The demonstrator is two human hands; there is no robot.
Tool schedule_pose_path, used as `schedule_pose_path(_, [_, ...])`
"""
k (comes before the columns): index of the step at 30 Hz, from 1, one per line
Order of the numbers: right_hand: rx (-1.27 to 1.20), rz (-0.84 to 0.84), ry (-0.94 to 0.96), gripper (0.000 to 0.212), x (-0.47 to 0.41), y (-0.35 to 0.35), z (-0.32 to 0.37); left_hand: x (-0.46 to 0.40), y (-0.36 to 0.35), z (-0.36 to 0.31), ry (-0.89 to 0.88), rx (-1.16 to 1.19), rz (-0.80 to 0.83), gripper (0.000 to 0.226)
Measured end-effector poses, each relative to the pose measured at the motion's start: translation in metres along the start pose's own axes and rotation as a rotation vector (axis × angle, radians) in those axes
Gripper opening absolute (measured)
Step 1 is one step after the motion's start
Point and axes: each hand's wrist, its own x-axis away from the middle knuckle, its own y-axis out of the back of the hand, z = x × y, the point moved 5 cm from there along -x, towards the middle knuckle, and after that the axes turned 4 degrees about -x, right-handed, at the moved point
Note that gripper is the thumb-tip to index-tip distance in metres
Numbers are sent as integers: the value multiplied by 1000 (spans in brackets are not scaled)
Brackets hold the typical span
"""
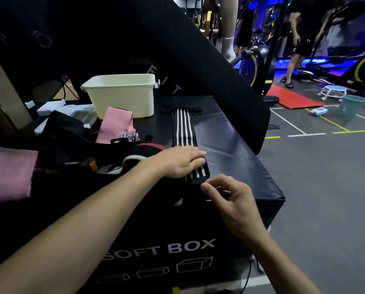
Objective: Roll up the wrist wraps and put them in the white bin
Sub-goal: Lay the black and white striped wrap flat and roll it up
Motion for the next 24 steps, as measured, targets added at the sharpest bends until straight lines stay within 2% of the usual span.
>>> schedule_pose_path(2, [-42,45,-28,10,-2,-4,-2,-10,-19,13,90,-134,149,62])
schedule_pose_path(5, [-84,97,-61,13,-5,-3,-3,-21,-27,19,209,-160,193,64])
schedule_pose_path(10, [-95,157,-84,13,-6,-3,-4,-43,-27,26,308,-92,143,66])
schedule_pose_path(18, [-24,159,-76,9,-7,0,-6,-68,-27,47,269,-66,125,74])
schedule_pose_path(24, [2,180,-70,6,-6,-1,-5,-80,-27,55,332,78,-4,80])
